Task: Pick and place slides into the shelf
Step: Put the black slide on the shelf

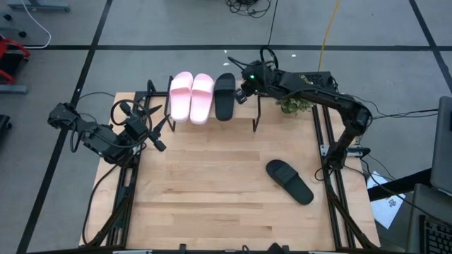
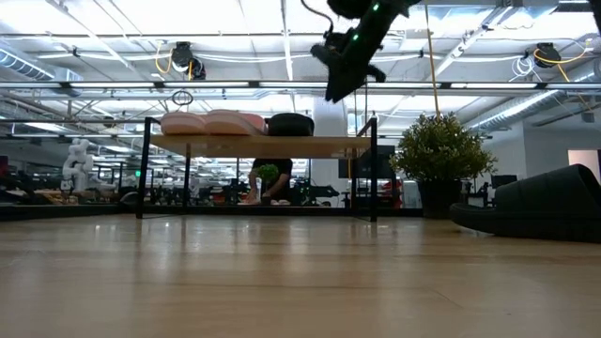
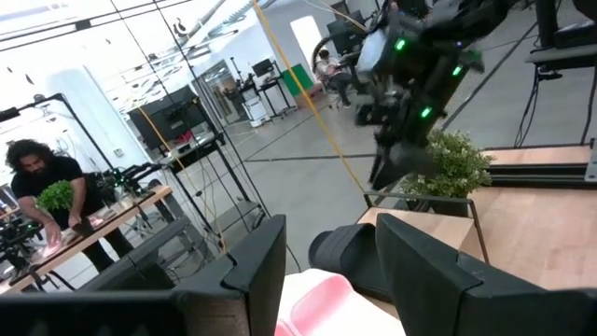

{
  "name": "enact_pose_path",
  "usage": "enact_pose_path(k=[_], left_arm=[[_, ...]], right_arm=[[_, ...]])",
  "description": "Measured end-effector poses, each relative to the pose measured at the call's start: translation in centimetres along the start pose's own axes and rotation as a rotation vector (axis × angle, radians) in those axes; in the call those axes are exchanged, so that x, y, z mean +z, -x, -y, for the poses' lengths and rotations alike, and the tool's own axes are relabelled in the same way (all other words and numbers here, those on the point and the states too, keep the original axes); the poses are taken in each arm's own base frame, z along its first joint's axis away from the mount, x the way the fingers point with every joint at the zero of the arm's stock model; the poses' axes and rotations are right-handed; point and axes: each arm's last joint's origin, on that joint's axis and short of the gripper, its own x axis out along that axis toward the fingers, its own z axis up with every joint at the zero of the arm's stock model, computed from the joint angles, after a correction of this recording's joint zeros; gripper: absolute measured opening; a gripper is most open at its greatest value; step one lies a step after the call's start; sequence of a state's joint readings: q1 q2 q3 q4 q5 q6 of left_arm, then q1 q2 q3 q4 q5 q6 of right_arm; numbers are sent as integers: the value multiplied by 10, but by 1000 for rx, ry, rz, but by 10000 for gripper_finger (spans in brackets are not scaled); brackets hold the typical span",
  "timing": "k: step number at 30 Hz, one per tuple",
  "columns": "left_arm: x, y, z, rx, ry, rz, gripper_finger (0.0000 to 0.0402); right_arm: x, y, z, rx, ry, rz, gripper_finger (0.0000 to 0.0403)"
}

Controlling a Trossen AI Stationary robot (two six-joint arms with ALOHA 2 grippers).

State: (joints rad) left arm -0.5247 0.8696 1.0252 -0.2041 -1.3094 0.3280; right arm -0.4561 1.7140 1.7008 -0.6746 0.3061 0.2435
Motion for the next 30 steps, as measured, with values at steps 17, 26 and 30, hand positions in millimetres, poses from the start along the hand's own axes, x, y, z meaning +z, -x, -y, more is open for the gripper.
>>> enact_pose_path(k=[17, 26, 30], left_arm=[[0, 0, 0, 0, 49, 0, 175], [0, 0, 1, -1, 46, 0, 175], [0, -1, 3, -1, 43, -2, 175]], right_arm=[[-66, 164, -21, 581, 143, -476, 84], [-115, 203, -58, 544, 361, -693, 84], [-139, 204, -78, 496, 509, -708, 84]])
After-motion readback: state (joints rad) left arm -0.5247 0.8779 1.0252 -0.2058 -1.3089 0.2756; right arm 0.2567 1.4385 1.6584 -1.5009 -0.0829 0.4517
